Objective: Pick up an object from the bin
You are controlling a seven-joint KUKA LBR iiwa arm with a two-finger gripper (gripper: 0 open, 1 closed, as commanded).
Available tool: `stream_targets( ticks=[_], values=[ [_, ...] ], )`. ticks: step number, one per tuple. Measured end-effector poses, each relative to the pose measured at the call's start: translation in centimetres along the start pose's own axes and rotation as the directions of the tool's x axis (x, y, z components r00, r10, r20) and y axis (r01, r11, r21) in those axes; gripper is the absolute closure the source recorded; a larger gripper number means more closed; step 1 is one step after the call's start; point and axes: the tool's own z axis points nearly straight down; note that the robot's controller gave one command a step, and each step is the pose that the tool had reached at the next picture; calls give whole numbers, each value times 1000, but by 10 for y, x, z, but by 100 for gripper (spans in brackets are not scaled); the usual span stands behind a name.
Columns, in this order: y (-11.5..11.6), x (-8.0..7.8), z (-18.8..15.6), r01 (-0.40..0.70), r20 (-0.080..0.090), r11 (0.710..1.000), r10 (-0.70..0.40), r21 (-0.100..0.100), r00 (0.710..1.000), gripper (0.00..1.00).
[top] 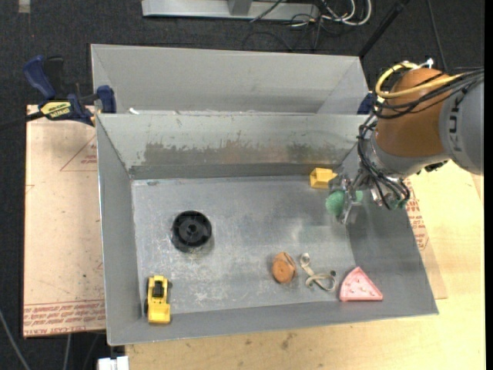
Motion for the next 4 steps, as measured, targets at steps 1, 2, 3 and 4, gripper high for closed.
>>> stream_targets(
  ticks=[1, 2, 3, 4],
  values=[
    [17, -1, -25, -9, -24, 1000, 9, -7, 1000, 100],
    [8, -8, -38, -3, 4, 1000, 3, 0, 1000, 100],
    [-6, -14, -28, -6, -26, 1000, 6, -8, 1000, 100],
    [-9, -22, -100, -18, -15, 1000, 18, -4, 1000, 100]
  ],
)
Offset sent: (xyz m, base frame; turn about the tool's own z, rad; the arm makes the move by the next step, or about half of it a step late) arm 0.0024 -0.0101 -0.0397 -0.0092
